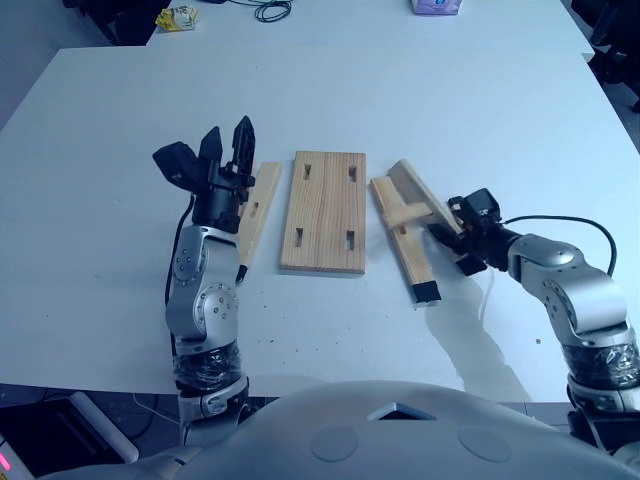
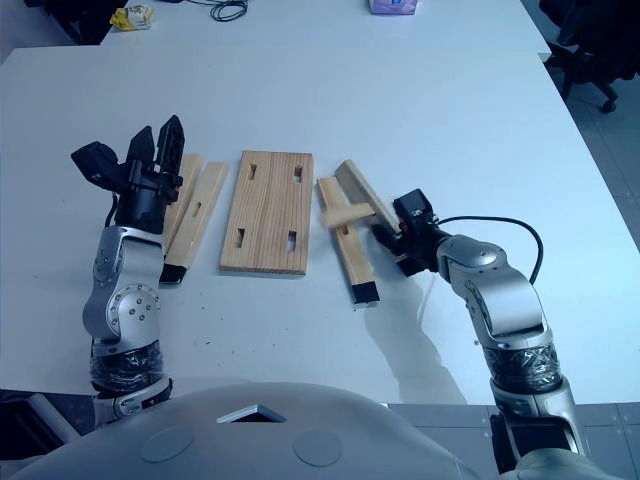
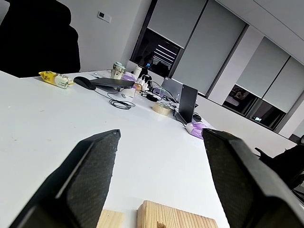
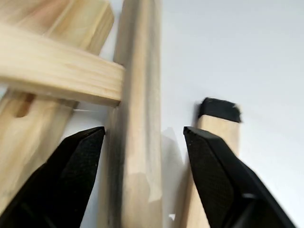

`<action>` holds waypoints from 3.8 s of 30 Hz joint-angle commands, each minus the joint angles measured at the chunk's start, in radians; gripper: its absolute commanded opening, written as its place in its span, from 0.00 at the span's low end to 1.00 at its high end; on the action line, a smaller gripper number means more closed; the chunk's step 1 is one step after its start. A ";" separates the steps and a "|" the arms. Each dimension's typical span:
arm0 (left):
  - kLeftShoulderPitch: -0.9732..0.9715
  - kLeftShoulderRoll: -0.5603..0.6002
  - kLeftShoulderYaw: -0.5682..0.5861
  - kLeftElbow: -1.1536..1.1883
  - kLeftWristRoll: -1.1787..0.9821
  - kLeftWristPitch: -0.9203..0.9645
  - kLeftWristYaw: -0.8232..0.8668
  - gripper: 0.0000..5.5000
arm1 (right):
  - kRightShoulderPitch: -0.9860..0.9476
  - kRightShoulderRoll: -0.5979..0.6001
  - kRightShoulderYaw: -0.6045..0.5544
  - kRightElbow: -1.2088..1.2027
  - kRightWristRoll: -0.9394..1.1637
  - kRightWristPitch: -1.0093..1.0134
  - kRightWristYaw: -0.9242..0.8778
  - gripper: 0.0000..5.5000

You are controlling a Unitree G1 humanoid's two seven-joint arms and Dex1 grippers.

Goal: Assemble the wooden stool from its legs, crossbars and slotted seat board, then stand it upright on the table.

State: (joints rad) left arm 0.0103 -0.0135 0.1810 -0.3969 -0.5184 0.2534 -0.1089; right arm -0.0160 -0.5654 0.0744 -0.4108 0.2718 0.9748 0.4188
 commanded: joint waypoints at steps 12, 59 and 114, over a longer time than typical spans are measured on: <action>0.010 -0.016 -0.013 -0.007 0.008 -0.021 0.018 0.58 | -0.014 -0.039 -0.012 0.028 0.006 0.027 0.036 0.56; -0.210 0.073 0.000 0.056 -0.441 0.213 -0.159 0.77 | -0.538 0.141 -0.279 0.474 0.375 -0.107 0.320 0.39; -0.370 0.506 0.026 0.097 -1.059 0.715 -0.411 0.41 | -0.471 -0.072 -0.040 0.238 0.577 -0.111 0.882 0.39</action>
State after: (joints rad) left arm -0.3648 0.4927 0.1973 -0.2984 -1.5644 0.9777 -0.5209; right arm -0.4916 -0.6341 0.0359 -0.1566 0.8588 0.8961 1.2881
